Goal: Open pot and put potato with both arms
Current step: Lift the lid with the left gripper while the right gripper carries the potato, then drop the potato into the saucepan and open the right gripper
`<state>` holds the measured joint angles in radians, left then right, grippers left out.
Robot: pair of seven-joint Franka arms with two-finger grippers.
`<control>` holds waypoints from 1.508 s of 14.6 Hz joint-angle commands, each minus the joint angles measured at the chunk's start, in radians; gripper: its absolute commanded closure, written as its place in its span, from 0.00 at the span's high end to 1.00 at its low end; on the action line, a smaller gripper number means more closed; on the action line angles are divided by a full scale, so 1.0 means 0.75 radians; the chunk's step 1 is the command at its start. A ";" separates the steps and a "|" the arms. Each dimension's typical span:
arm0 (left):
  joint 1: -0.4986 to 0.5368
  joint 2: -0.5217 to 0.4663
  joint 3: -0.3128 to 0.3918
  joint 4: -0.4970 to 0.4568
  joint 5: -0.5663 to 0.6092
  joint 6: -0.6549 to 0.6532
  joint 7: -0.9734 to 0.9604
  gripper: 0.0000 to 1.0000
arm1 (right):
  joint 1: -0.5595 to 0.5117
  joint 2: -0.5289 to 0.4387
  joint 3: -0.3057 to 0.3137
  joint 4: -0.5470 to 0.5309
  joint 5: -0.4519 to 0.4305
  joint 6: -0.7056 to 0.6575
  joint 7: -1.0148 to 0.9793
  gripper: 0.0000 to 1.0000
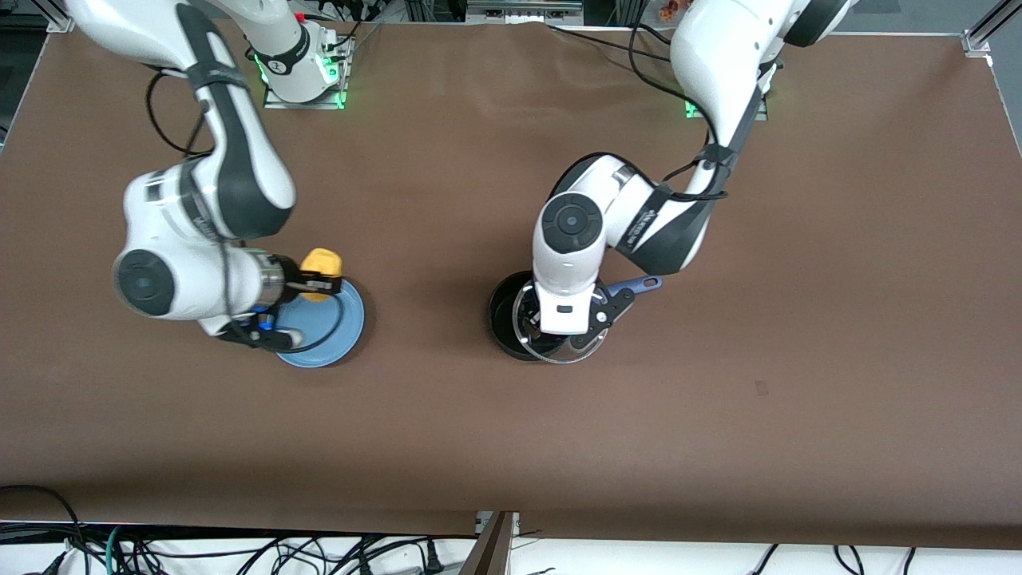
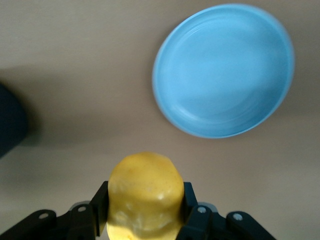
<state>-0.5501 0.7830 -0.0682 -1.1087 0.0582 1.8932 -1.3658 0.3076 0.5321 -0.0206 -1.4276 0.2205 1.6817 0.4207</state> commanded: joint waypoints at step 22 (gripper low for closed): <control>0.594 -0.553 -0.007 -0.425 -0.116 -0.238 1.287 0.37 | 0.518 0.311 -0.020 0.185 0.099 0.809 0.916 1.00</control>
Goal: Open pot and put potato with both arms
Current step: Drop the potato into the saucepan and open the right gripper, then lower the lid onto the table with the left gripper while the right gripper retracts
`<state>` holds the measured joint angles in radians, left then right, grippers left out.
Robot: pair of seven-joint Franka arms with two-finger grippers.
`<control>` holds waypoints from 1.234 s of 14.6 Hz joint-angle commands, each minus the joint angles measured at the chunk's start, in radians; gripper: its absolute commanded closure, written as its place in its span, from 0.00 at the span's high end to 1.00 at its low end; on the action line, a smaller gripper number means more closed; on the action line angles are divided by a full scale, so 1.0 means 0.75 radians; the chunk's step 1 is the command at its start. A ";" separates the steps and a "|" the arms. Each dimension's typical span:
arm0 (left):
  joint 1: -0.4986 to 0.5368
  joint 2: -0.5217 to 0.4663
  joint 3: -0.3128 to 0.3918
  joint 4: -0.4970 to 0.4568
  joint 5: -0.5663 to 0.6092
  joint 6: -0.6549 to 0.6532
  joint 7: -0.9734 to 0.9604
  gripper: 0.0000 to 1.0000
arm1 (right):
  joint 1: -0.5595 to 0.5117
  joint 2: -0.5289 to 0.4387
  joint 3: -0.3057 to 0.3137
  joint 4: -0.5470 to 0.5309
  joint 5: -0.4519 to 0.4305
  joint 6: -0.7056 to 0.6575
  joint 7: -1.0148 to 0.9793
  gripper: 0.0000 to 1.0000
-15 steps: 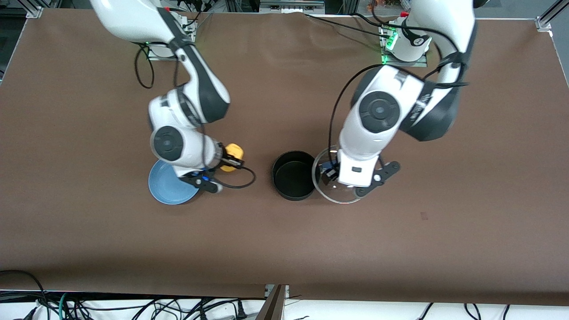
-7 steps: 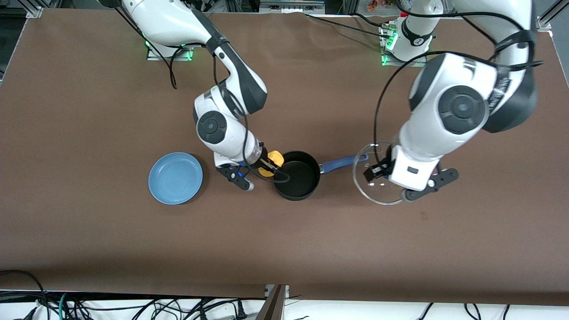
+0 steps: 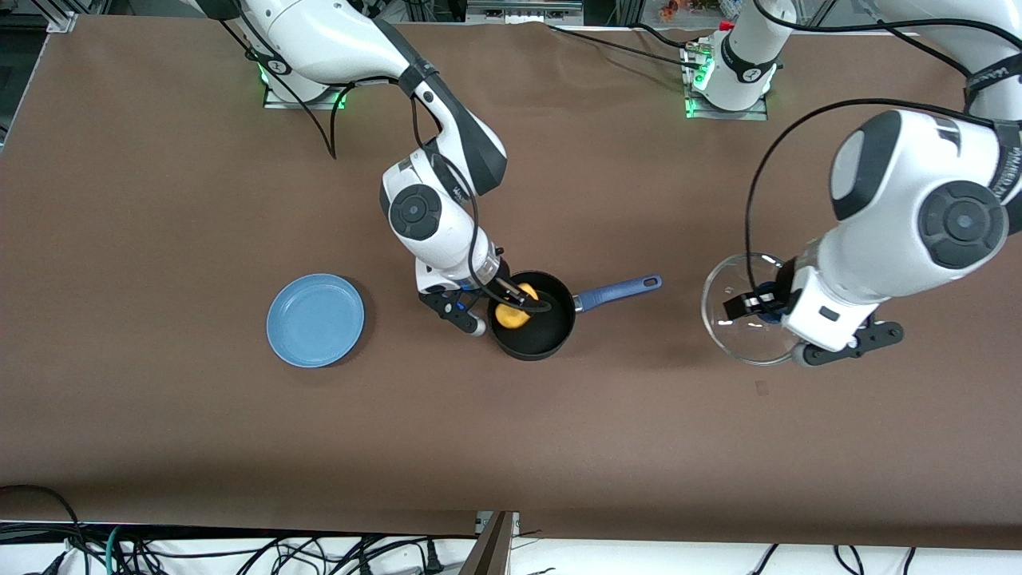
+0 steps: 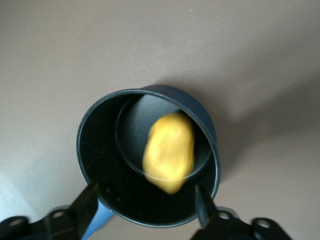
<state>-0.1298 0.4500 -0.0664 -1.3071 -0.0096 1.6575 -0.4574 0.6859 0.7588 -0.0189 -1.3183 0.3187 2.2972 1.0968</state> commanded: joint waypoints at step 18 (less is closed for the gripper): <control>0.173 -0.438 -0.010 -1.235 -0.010 1.009 0.381 0.38 | -0.225 -0.651 -0.372 -0.154 -0.130 -0.889 -0.994 1.00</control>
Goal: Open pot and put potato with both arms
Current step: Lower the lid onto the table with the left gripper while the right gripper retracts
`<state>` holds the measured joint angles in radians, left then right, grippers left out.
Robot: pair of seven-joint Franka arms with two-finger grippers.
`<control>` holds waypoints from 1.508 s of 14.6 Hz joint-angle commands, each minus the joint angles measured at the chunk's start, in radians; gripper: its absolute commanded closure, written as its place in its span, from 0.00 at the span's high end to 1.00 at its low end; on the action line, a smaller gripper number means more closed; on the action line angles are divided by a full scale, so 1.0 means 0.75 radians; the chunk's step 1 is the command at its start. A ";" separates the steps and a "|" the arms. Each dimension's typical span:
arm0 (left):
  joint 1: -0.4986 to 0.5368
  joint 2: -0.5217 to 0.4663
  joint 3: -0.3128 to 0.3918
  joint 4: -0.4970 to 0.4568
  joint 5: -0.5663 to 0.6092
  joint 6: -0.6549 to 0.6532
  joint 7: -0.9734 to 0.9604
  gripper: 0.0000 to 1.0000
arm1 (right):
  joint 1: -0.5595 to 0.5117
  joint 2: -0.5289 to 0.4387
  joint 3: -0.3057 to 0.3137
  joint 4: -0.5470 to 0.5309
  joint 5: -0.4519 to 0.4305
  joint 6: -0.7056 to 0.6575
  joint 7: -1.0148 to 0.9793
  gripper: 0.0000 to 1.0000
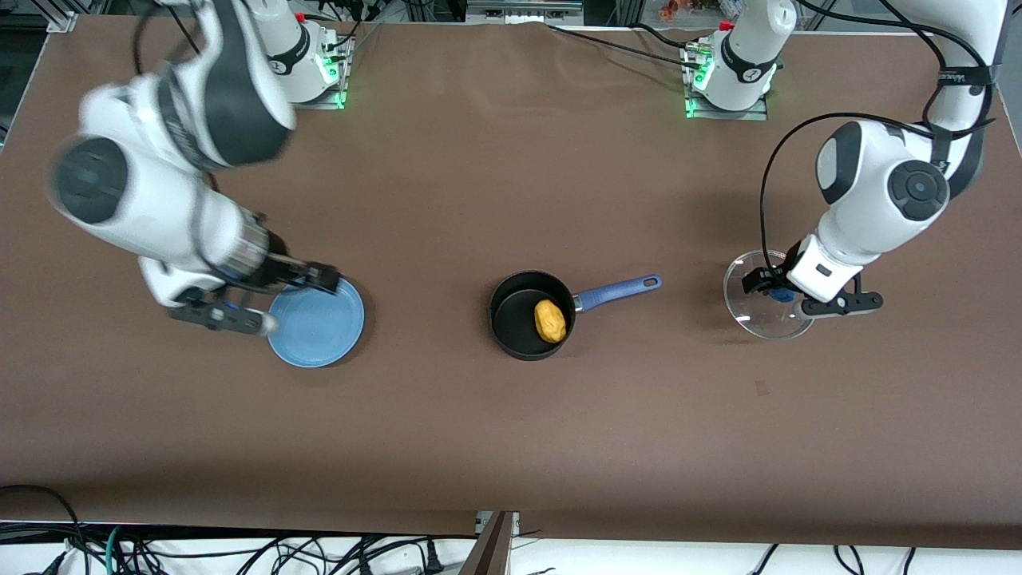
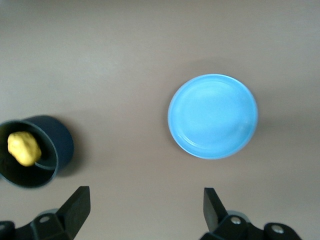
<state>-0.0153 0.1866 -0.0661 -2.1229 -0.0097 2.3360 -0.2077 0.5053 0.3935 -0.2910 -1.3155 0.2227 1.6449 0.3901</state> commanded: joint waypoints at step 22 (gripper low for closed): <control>0.051 0.234 -0.010 -0.446 -0.005 0.761 0.105 0.58 | -0.549 -0.431 0.413 -0.357 -0.299 -0.023 -0.271 1.00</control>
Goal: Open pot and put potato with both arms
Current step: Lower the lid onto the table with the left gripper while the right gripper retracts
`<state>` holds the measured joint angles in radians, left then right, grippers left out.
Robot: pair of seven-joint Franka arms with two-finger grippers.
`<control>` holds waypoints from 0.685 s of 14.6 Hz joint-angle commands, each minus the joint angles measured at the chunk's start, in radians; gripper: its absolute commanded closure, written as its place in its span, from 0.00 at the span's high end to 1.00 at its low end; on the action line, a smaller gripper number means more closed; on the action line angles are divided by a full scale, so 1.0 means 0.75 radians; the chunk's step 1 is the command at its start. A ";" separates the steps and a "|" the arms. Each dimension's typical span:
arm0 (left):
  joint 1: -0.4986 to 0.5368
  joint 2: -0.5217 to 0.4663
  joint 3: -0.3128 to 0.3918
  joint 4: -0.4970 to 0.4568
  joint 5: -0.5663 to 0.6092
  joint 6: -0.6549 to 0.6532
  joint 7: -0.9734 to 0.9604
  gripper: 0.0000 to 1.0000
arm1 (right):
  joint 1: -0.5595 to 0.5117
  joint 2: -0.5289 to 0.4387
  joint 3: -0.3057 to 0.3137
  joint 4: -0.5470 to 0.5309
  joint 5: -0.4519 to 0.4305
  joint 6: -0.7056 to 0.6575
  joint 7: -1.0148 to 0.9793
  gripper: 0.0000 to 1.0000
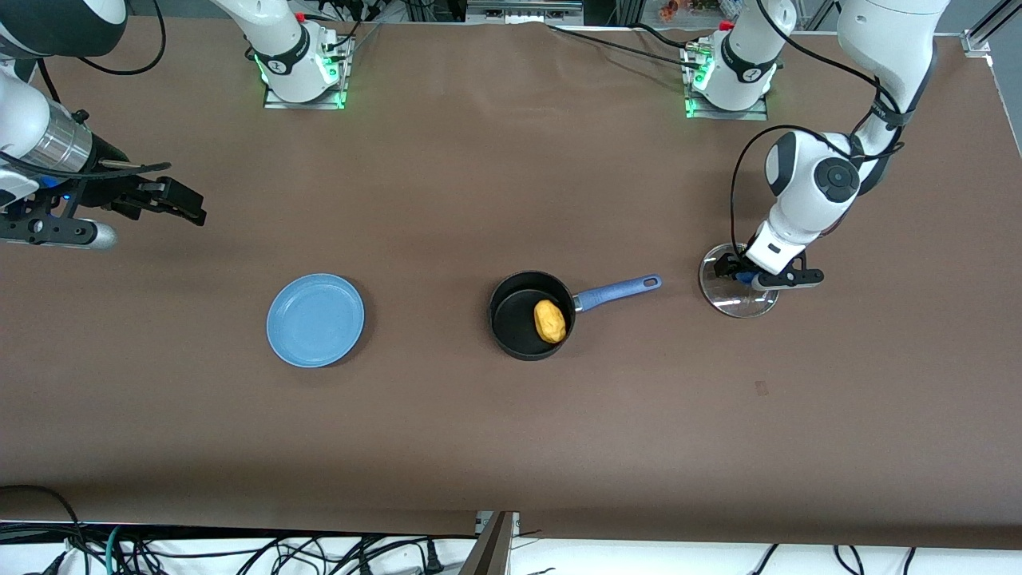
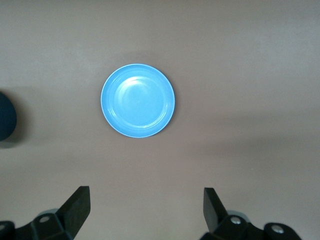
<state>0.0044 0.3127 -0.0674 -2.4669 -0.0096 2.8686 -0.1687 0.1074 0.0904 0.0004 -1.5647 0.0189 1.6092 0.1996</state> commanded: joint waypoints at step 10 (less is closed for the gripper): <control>0.025 -0.006 -0.008 0.027 -0.004 0.027 0.043 1.00 | -0.014 0.004 0.024 0.023 -0.023 0.012 -0.021 1.00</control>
<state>0.0123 0.3332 -0.0673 -2.4569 -0.0096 2.8943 -0.1599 0.1074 0.0906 0.0022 -1.5617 0.0167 1.6222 0.1968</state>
